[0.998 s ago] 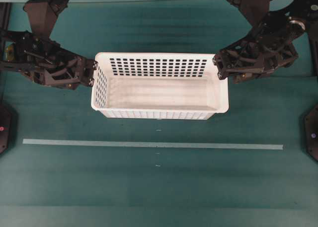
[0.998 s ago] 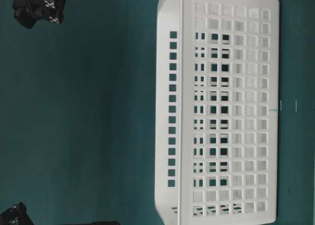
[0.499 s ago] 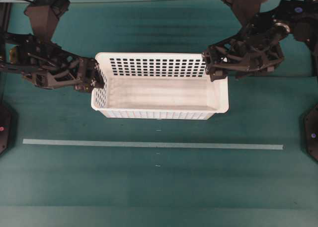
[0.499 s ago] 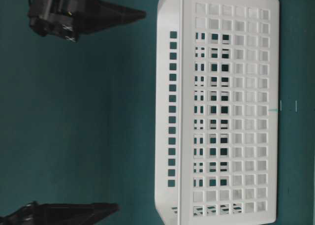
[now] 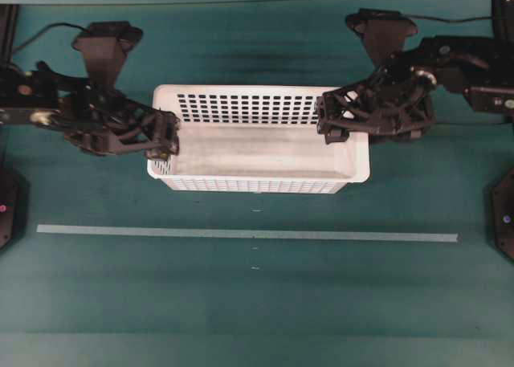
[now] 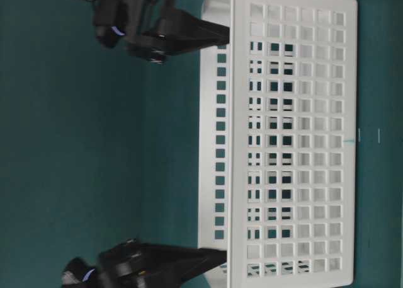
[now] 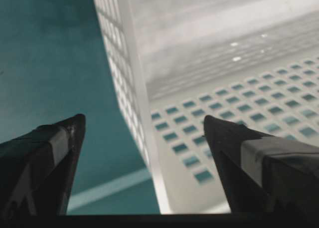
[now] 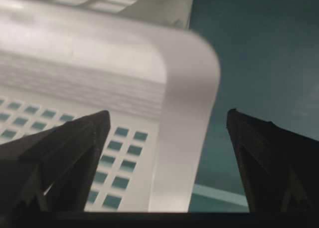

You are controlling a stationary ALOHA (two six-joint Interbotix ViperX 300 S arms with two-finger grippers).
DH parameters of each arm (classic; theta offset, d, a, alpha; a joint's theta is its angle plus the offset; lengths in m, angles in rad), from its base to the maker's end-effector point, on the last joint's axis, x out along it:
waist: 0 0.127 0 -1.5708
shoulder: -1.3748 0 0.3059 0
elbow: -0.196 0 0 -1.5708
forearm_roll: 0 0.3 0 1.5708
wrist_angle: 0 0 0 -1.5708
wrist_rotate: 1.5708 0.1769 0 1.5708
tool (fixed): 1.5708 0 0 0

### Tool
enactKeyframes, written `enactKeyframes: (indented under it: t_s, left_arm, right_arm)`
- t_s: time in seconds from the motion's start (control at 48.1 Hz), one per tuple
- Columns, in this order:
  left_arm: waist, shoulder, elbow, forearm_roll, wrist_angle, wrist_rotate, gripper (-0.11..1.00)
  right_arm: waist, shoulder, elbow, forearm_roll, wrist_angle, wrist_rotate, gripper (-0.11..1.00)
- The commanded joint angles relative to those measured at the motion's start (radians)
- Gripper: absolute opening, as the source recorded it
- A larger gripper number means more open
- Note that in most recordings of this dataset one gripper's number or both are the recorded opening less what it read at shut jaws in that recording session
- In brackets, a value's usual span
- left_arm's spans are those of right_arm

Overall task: Lift the white basket with both hands.
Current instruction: 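Lower both open grippers over the left and right basket rims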

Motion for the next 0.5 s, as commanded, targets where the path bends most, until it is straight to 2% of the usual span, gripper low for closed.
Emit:
enactKeyframes:
  t_s: [0.0, 0.125, 0.478]
  left_arm:
    - [0.003, 0.031, -0.002, 0.003, -0.035, -0.005, 0.95]
    - [0.002, 0.051, -0.002, 0.003, -0.044, -0.020, 0.95]
    - [0.009, 0.064, 0.006, 0.003, -0.089, -0.020, 0.90]
  right_arm:
    - [0.018, 0.012, 0.012, 0.000, -0.037, 0.021, 0.97]
    - [0.029, 0.017, 0.031, -0.002, -0.044, 0.048, 0.97]
    - [0.028, 0.029, 0.035, -0.002, -0.074, 0.049, 0.93]
